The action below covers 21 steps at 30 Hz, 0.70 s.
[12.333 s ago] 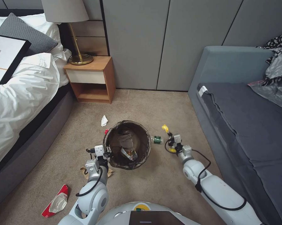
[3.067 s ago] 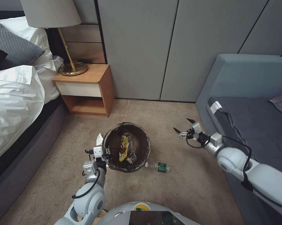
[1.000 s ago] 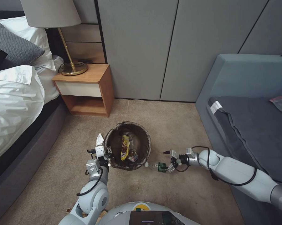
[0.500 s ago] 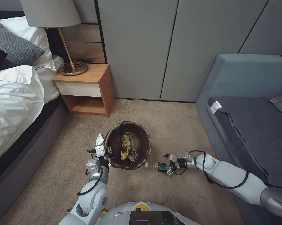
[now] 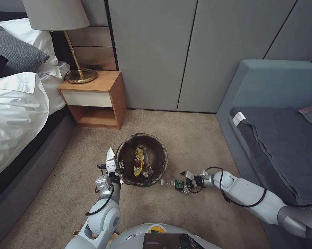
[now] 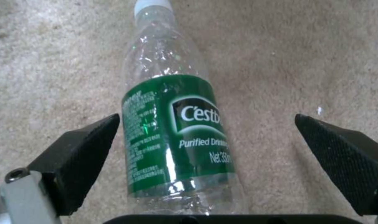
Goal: Pick up the trash bin, then pick up the garbage from the floor and place it into the trash bin.
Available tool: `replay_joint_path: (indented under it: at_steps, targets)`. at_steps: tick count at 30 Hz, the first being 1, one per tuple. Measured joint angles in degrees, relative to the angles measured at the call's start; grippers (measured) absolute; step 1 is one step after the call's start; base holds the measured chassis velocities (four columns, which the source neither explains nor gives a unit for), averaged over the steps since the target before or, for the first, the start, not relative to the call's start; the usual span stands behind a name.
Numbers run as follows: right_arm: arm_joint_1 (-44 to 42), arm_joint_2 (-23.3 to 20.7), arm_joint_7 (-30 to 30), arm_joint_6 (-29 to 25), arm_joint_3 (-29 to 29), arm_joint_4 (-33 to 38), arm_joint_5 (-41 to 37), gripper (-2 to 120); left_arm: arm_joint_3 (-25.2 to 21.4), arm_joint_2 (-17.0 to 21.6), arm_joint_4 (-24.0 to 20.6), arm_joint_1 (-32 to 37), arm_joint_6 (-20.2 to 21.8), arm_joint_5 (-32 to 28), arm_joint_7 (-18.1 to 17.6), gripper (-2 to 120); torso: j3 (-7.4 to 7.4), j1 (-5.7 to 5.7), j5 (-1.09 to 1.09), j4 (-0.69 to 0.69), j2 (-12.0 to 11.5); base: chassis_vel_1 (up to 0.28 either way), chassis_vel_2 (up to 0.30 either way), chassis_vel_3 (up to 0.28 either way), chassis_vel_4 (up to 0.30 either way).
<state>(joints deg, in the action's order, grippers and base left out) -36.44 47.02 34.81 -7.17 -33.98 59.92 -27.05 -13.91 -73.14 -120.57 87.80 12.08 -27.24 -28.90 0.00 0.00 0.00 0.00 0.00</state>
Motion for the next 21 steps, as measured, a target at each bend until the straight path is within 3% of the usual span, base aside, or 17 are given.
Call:
replay_joint_path:
  at_steps: [21]
  targets:
    - [-1.1,1.3,-1.1,0.0,0.2,-0.6,1.8,100,0.1,-0.2,0.1,-0.1,-0.2,0.0,-0.1,2,0.0,0.0,0.01,0.0,0.0,0.0,0.0,0.0,0.0]
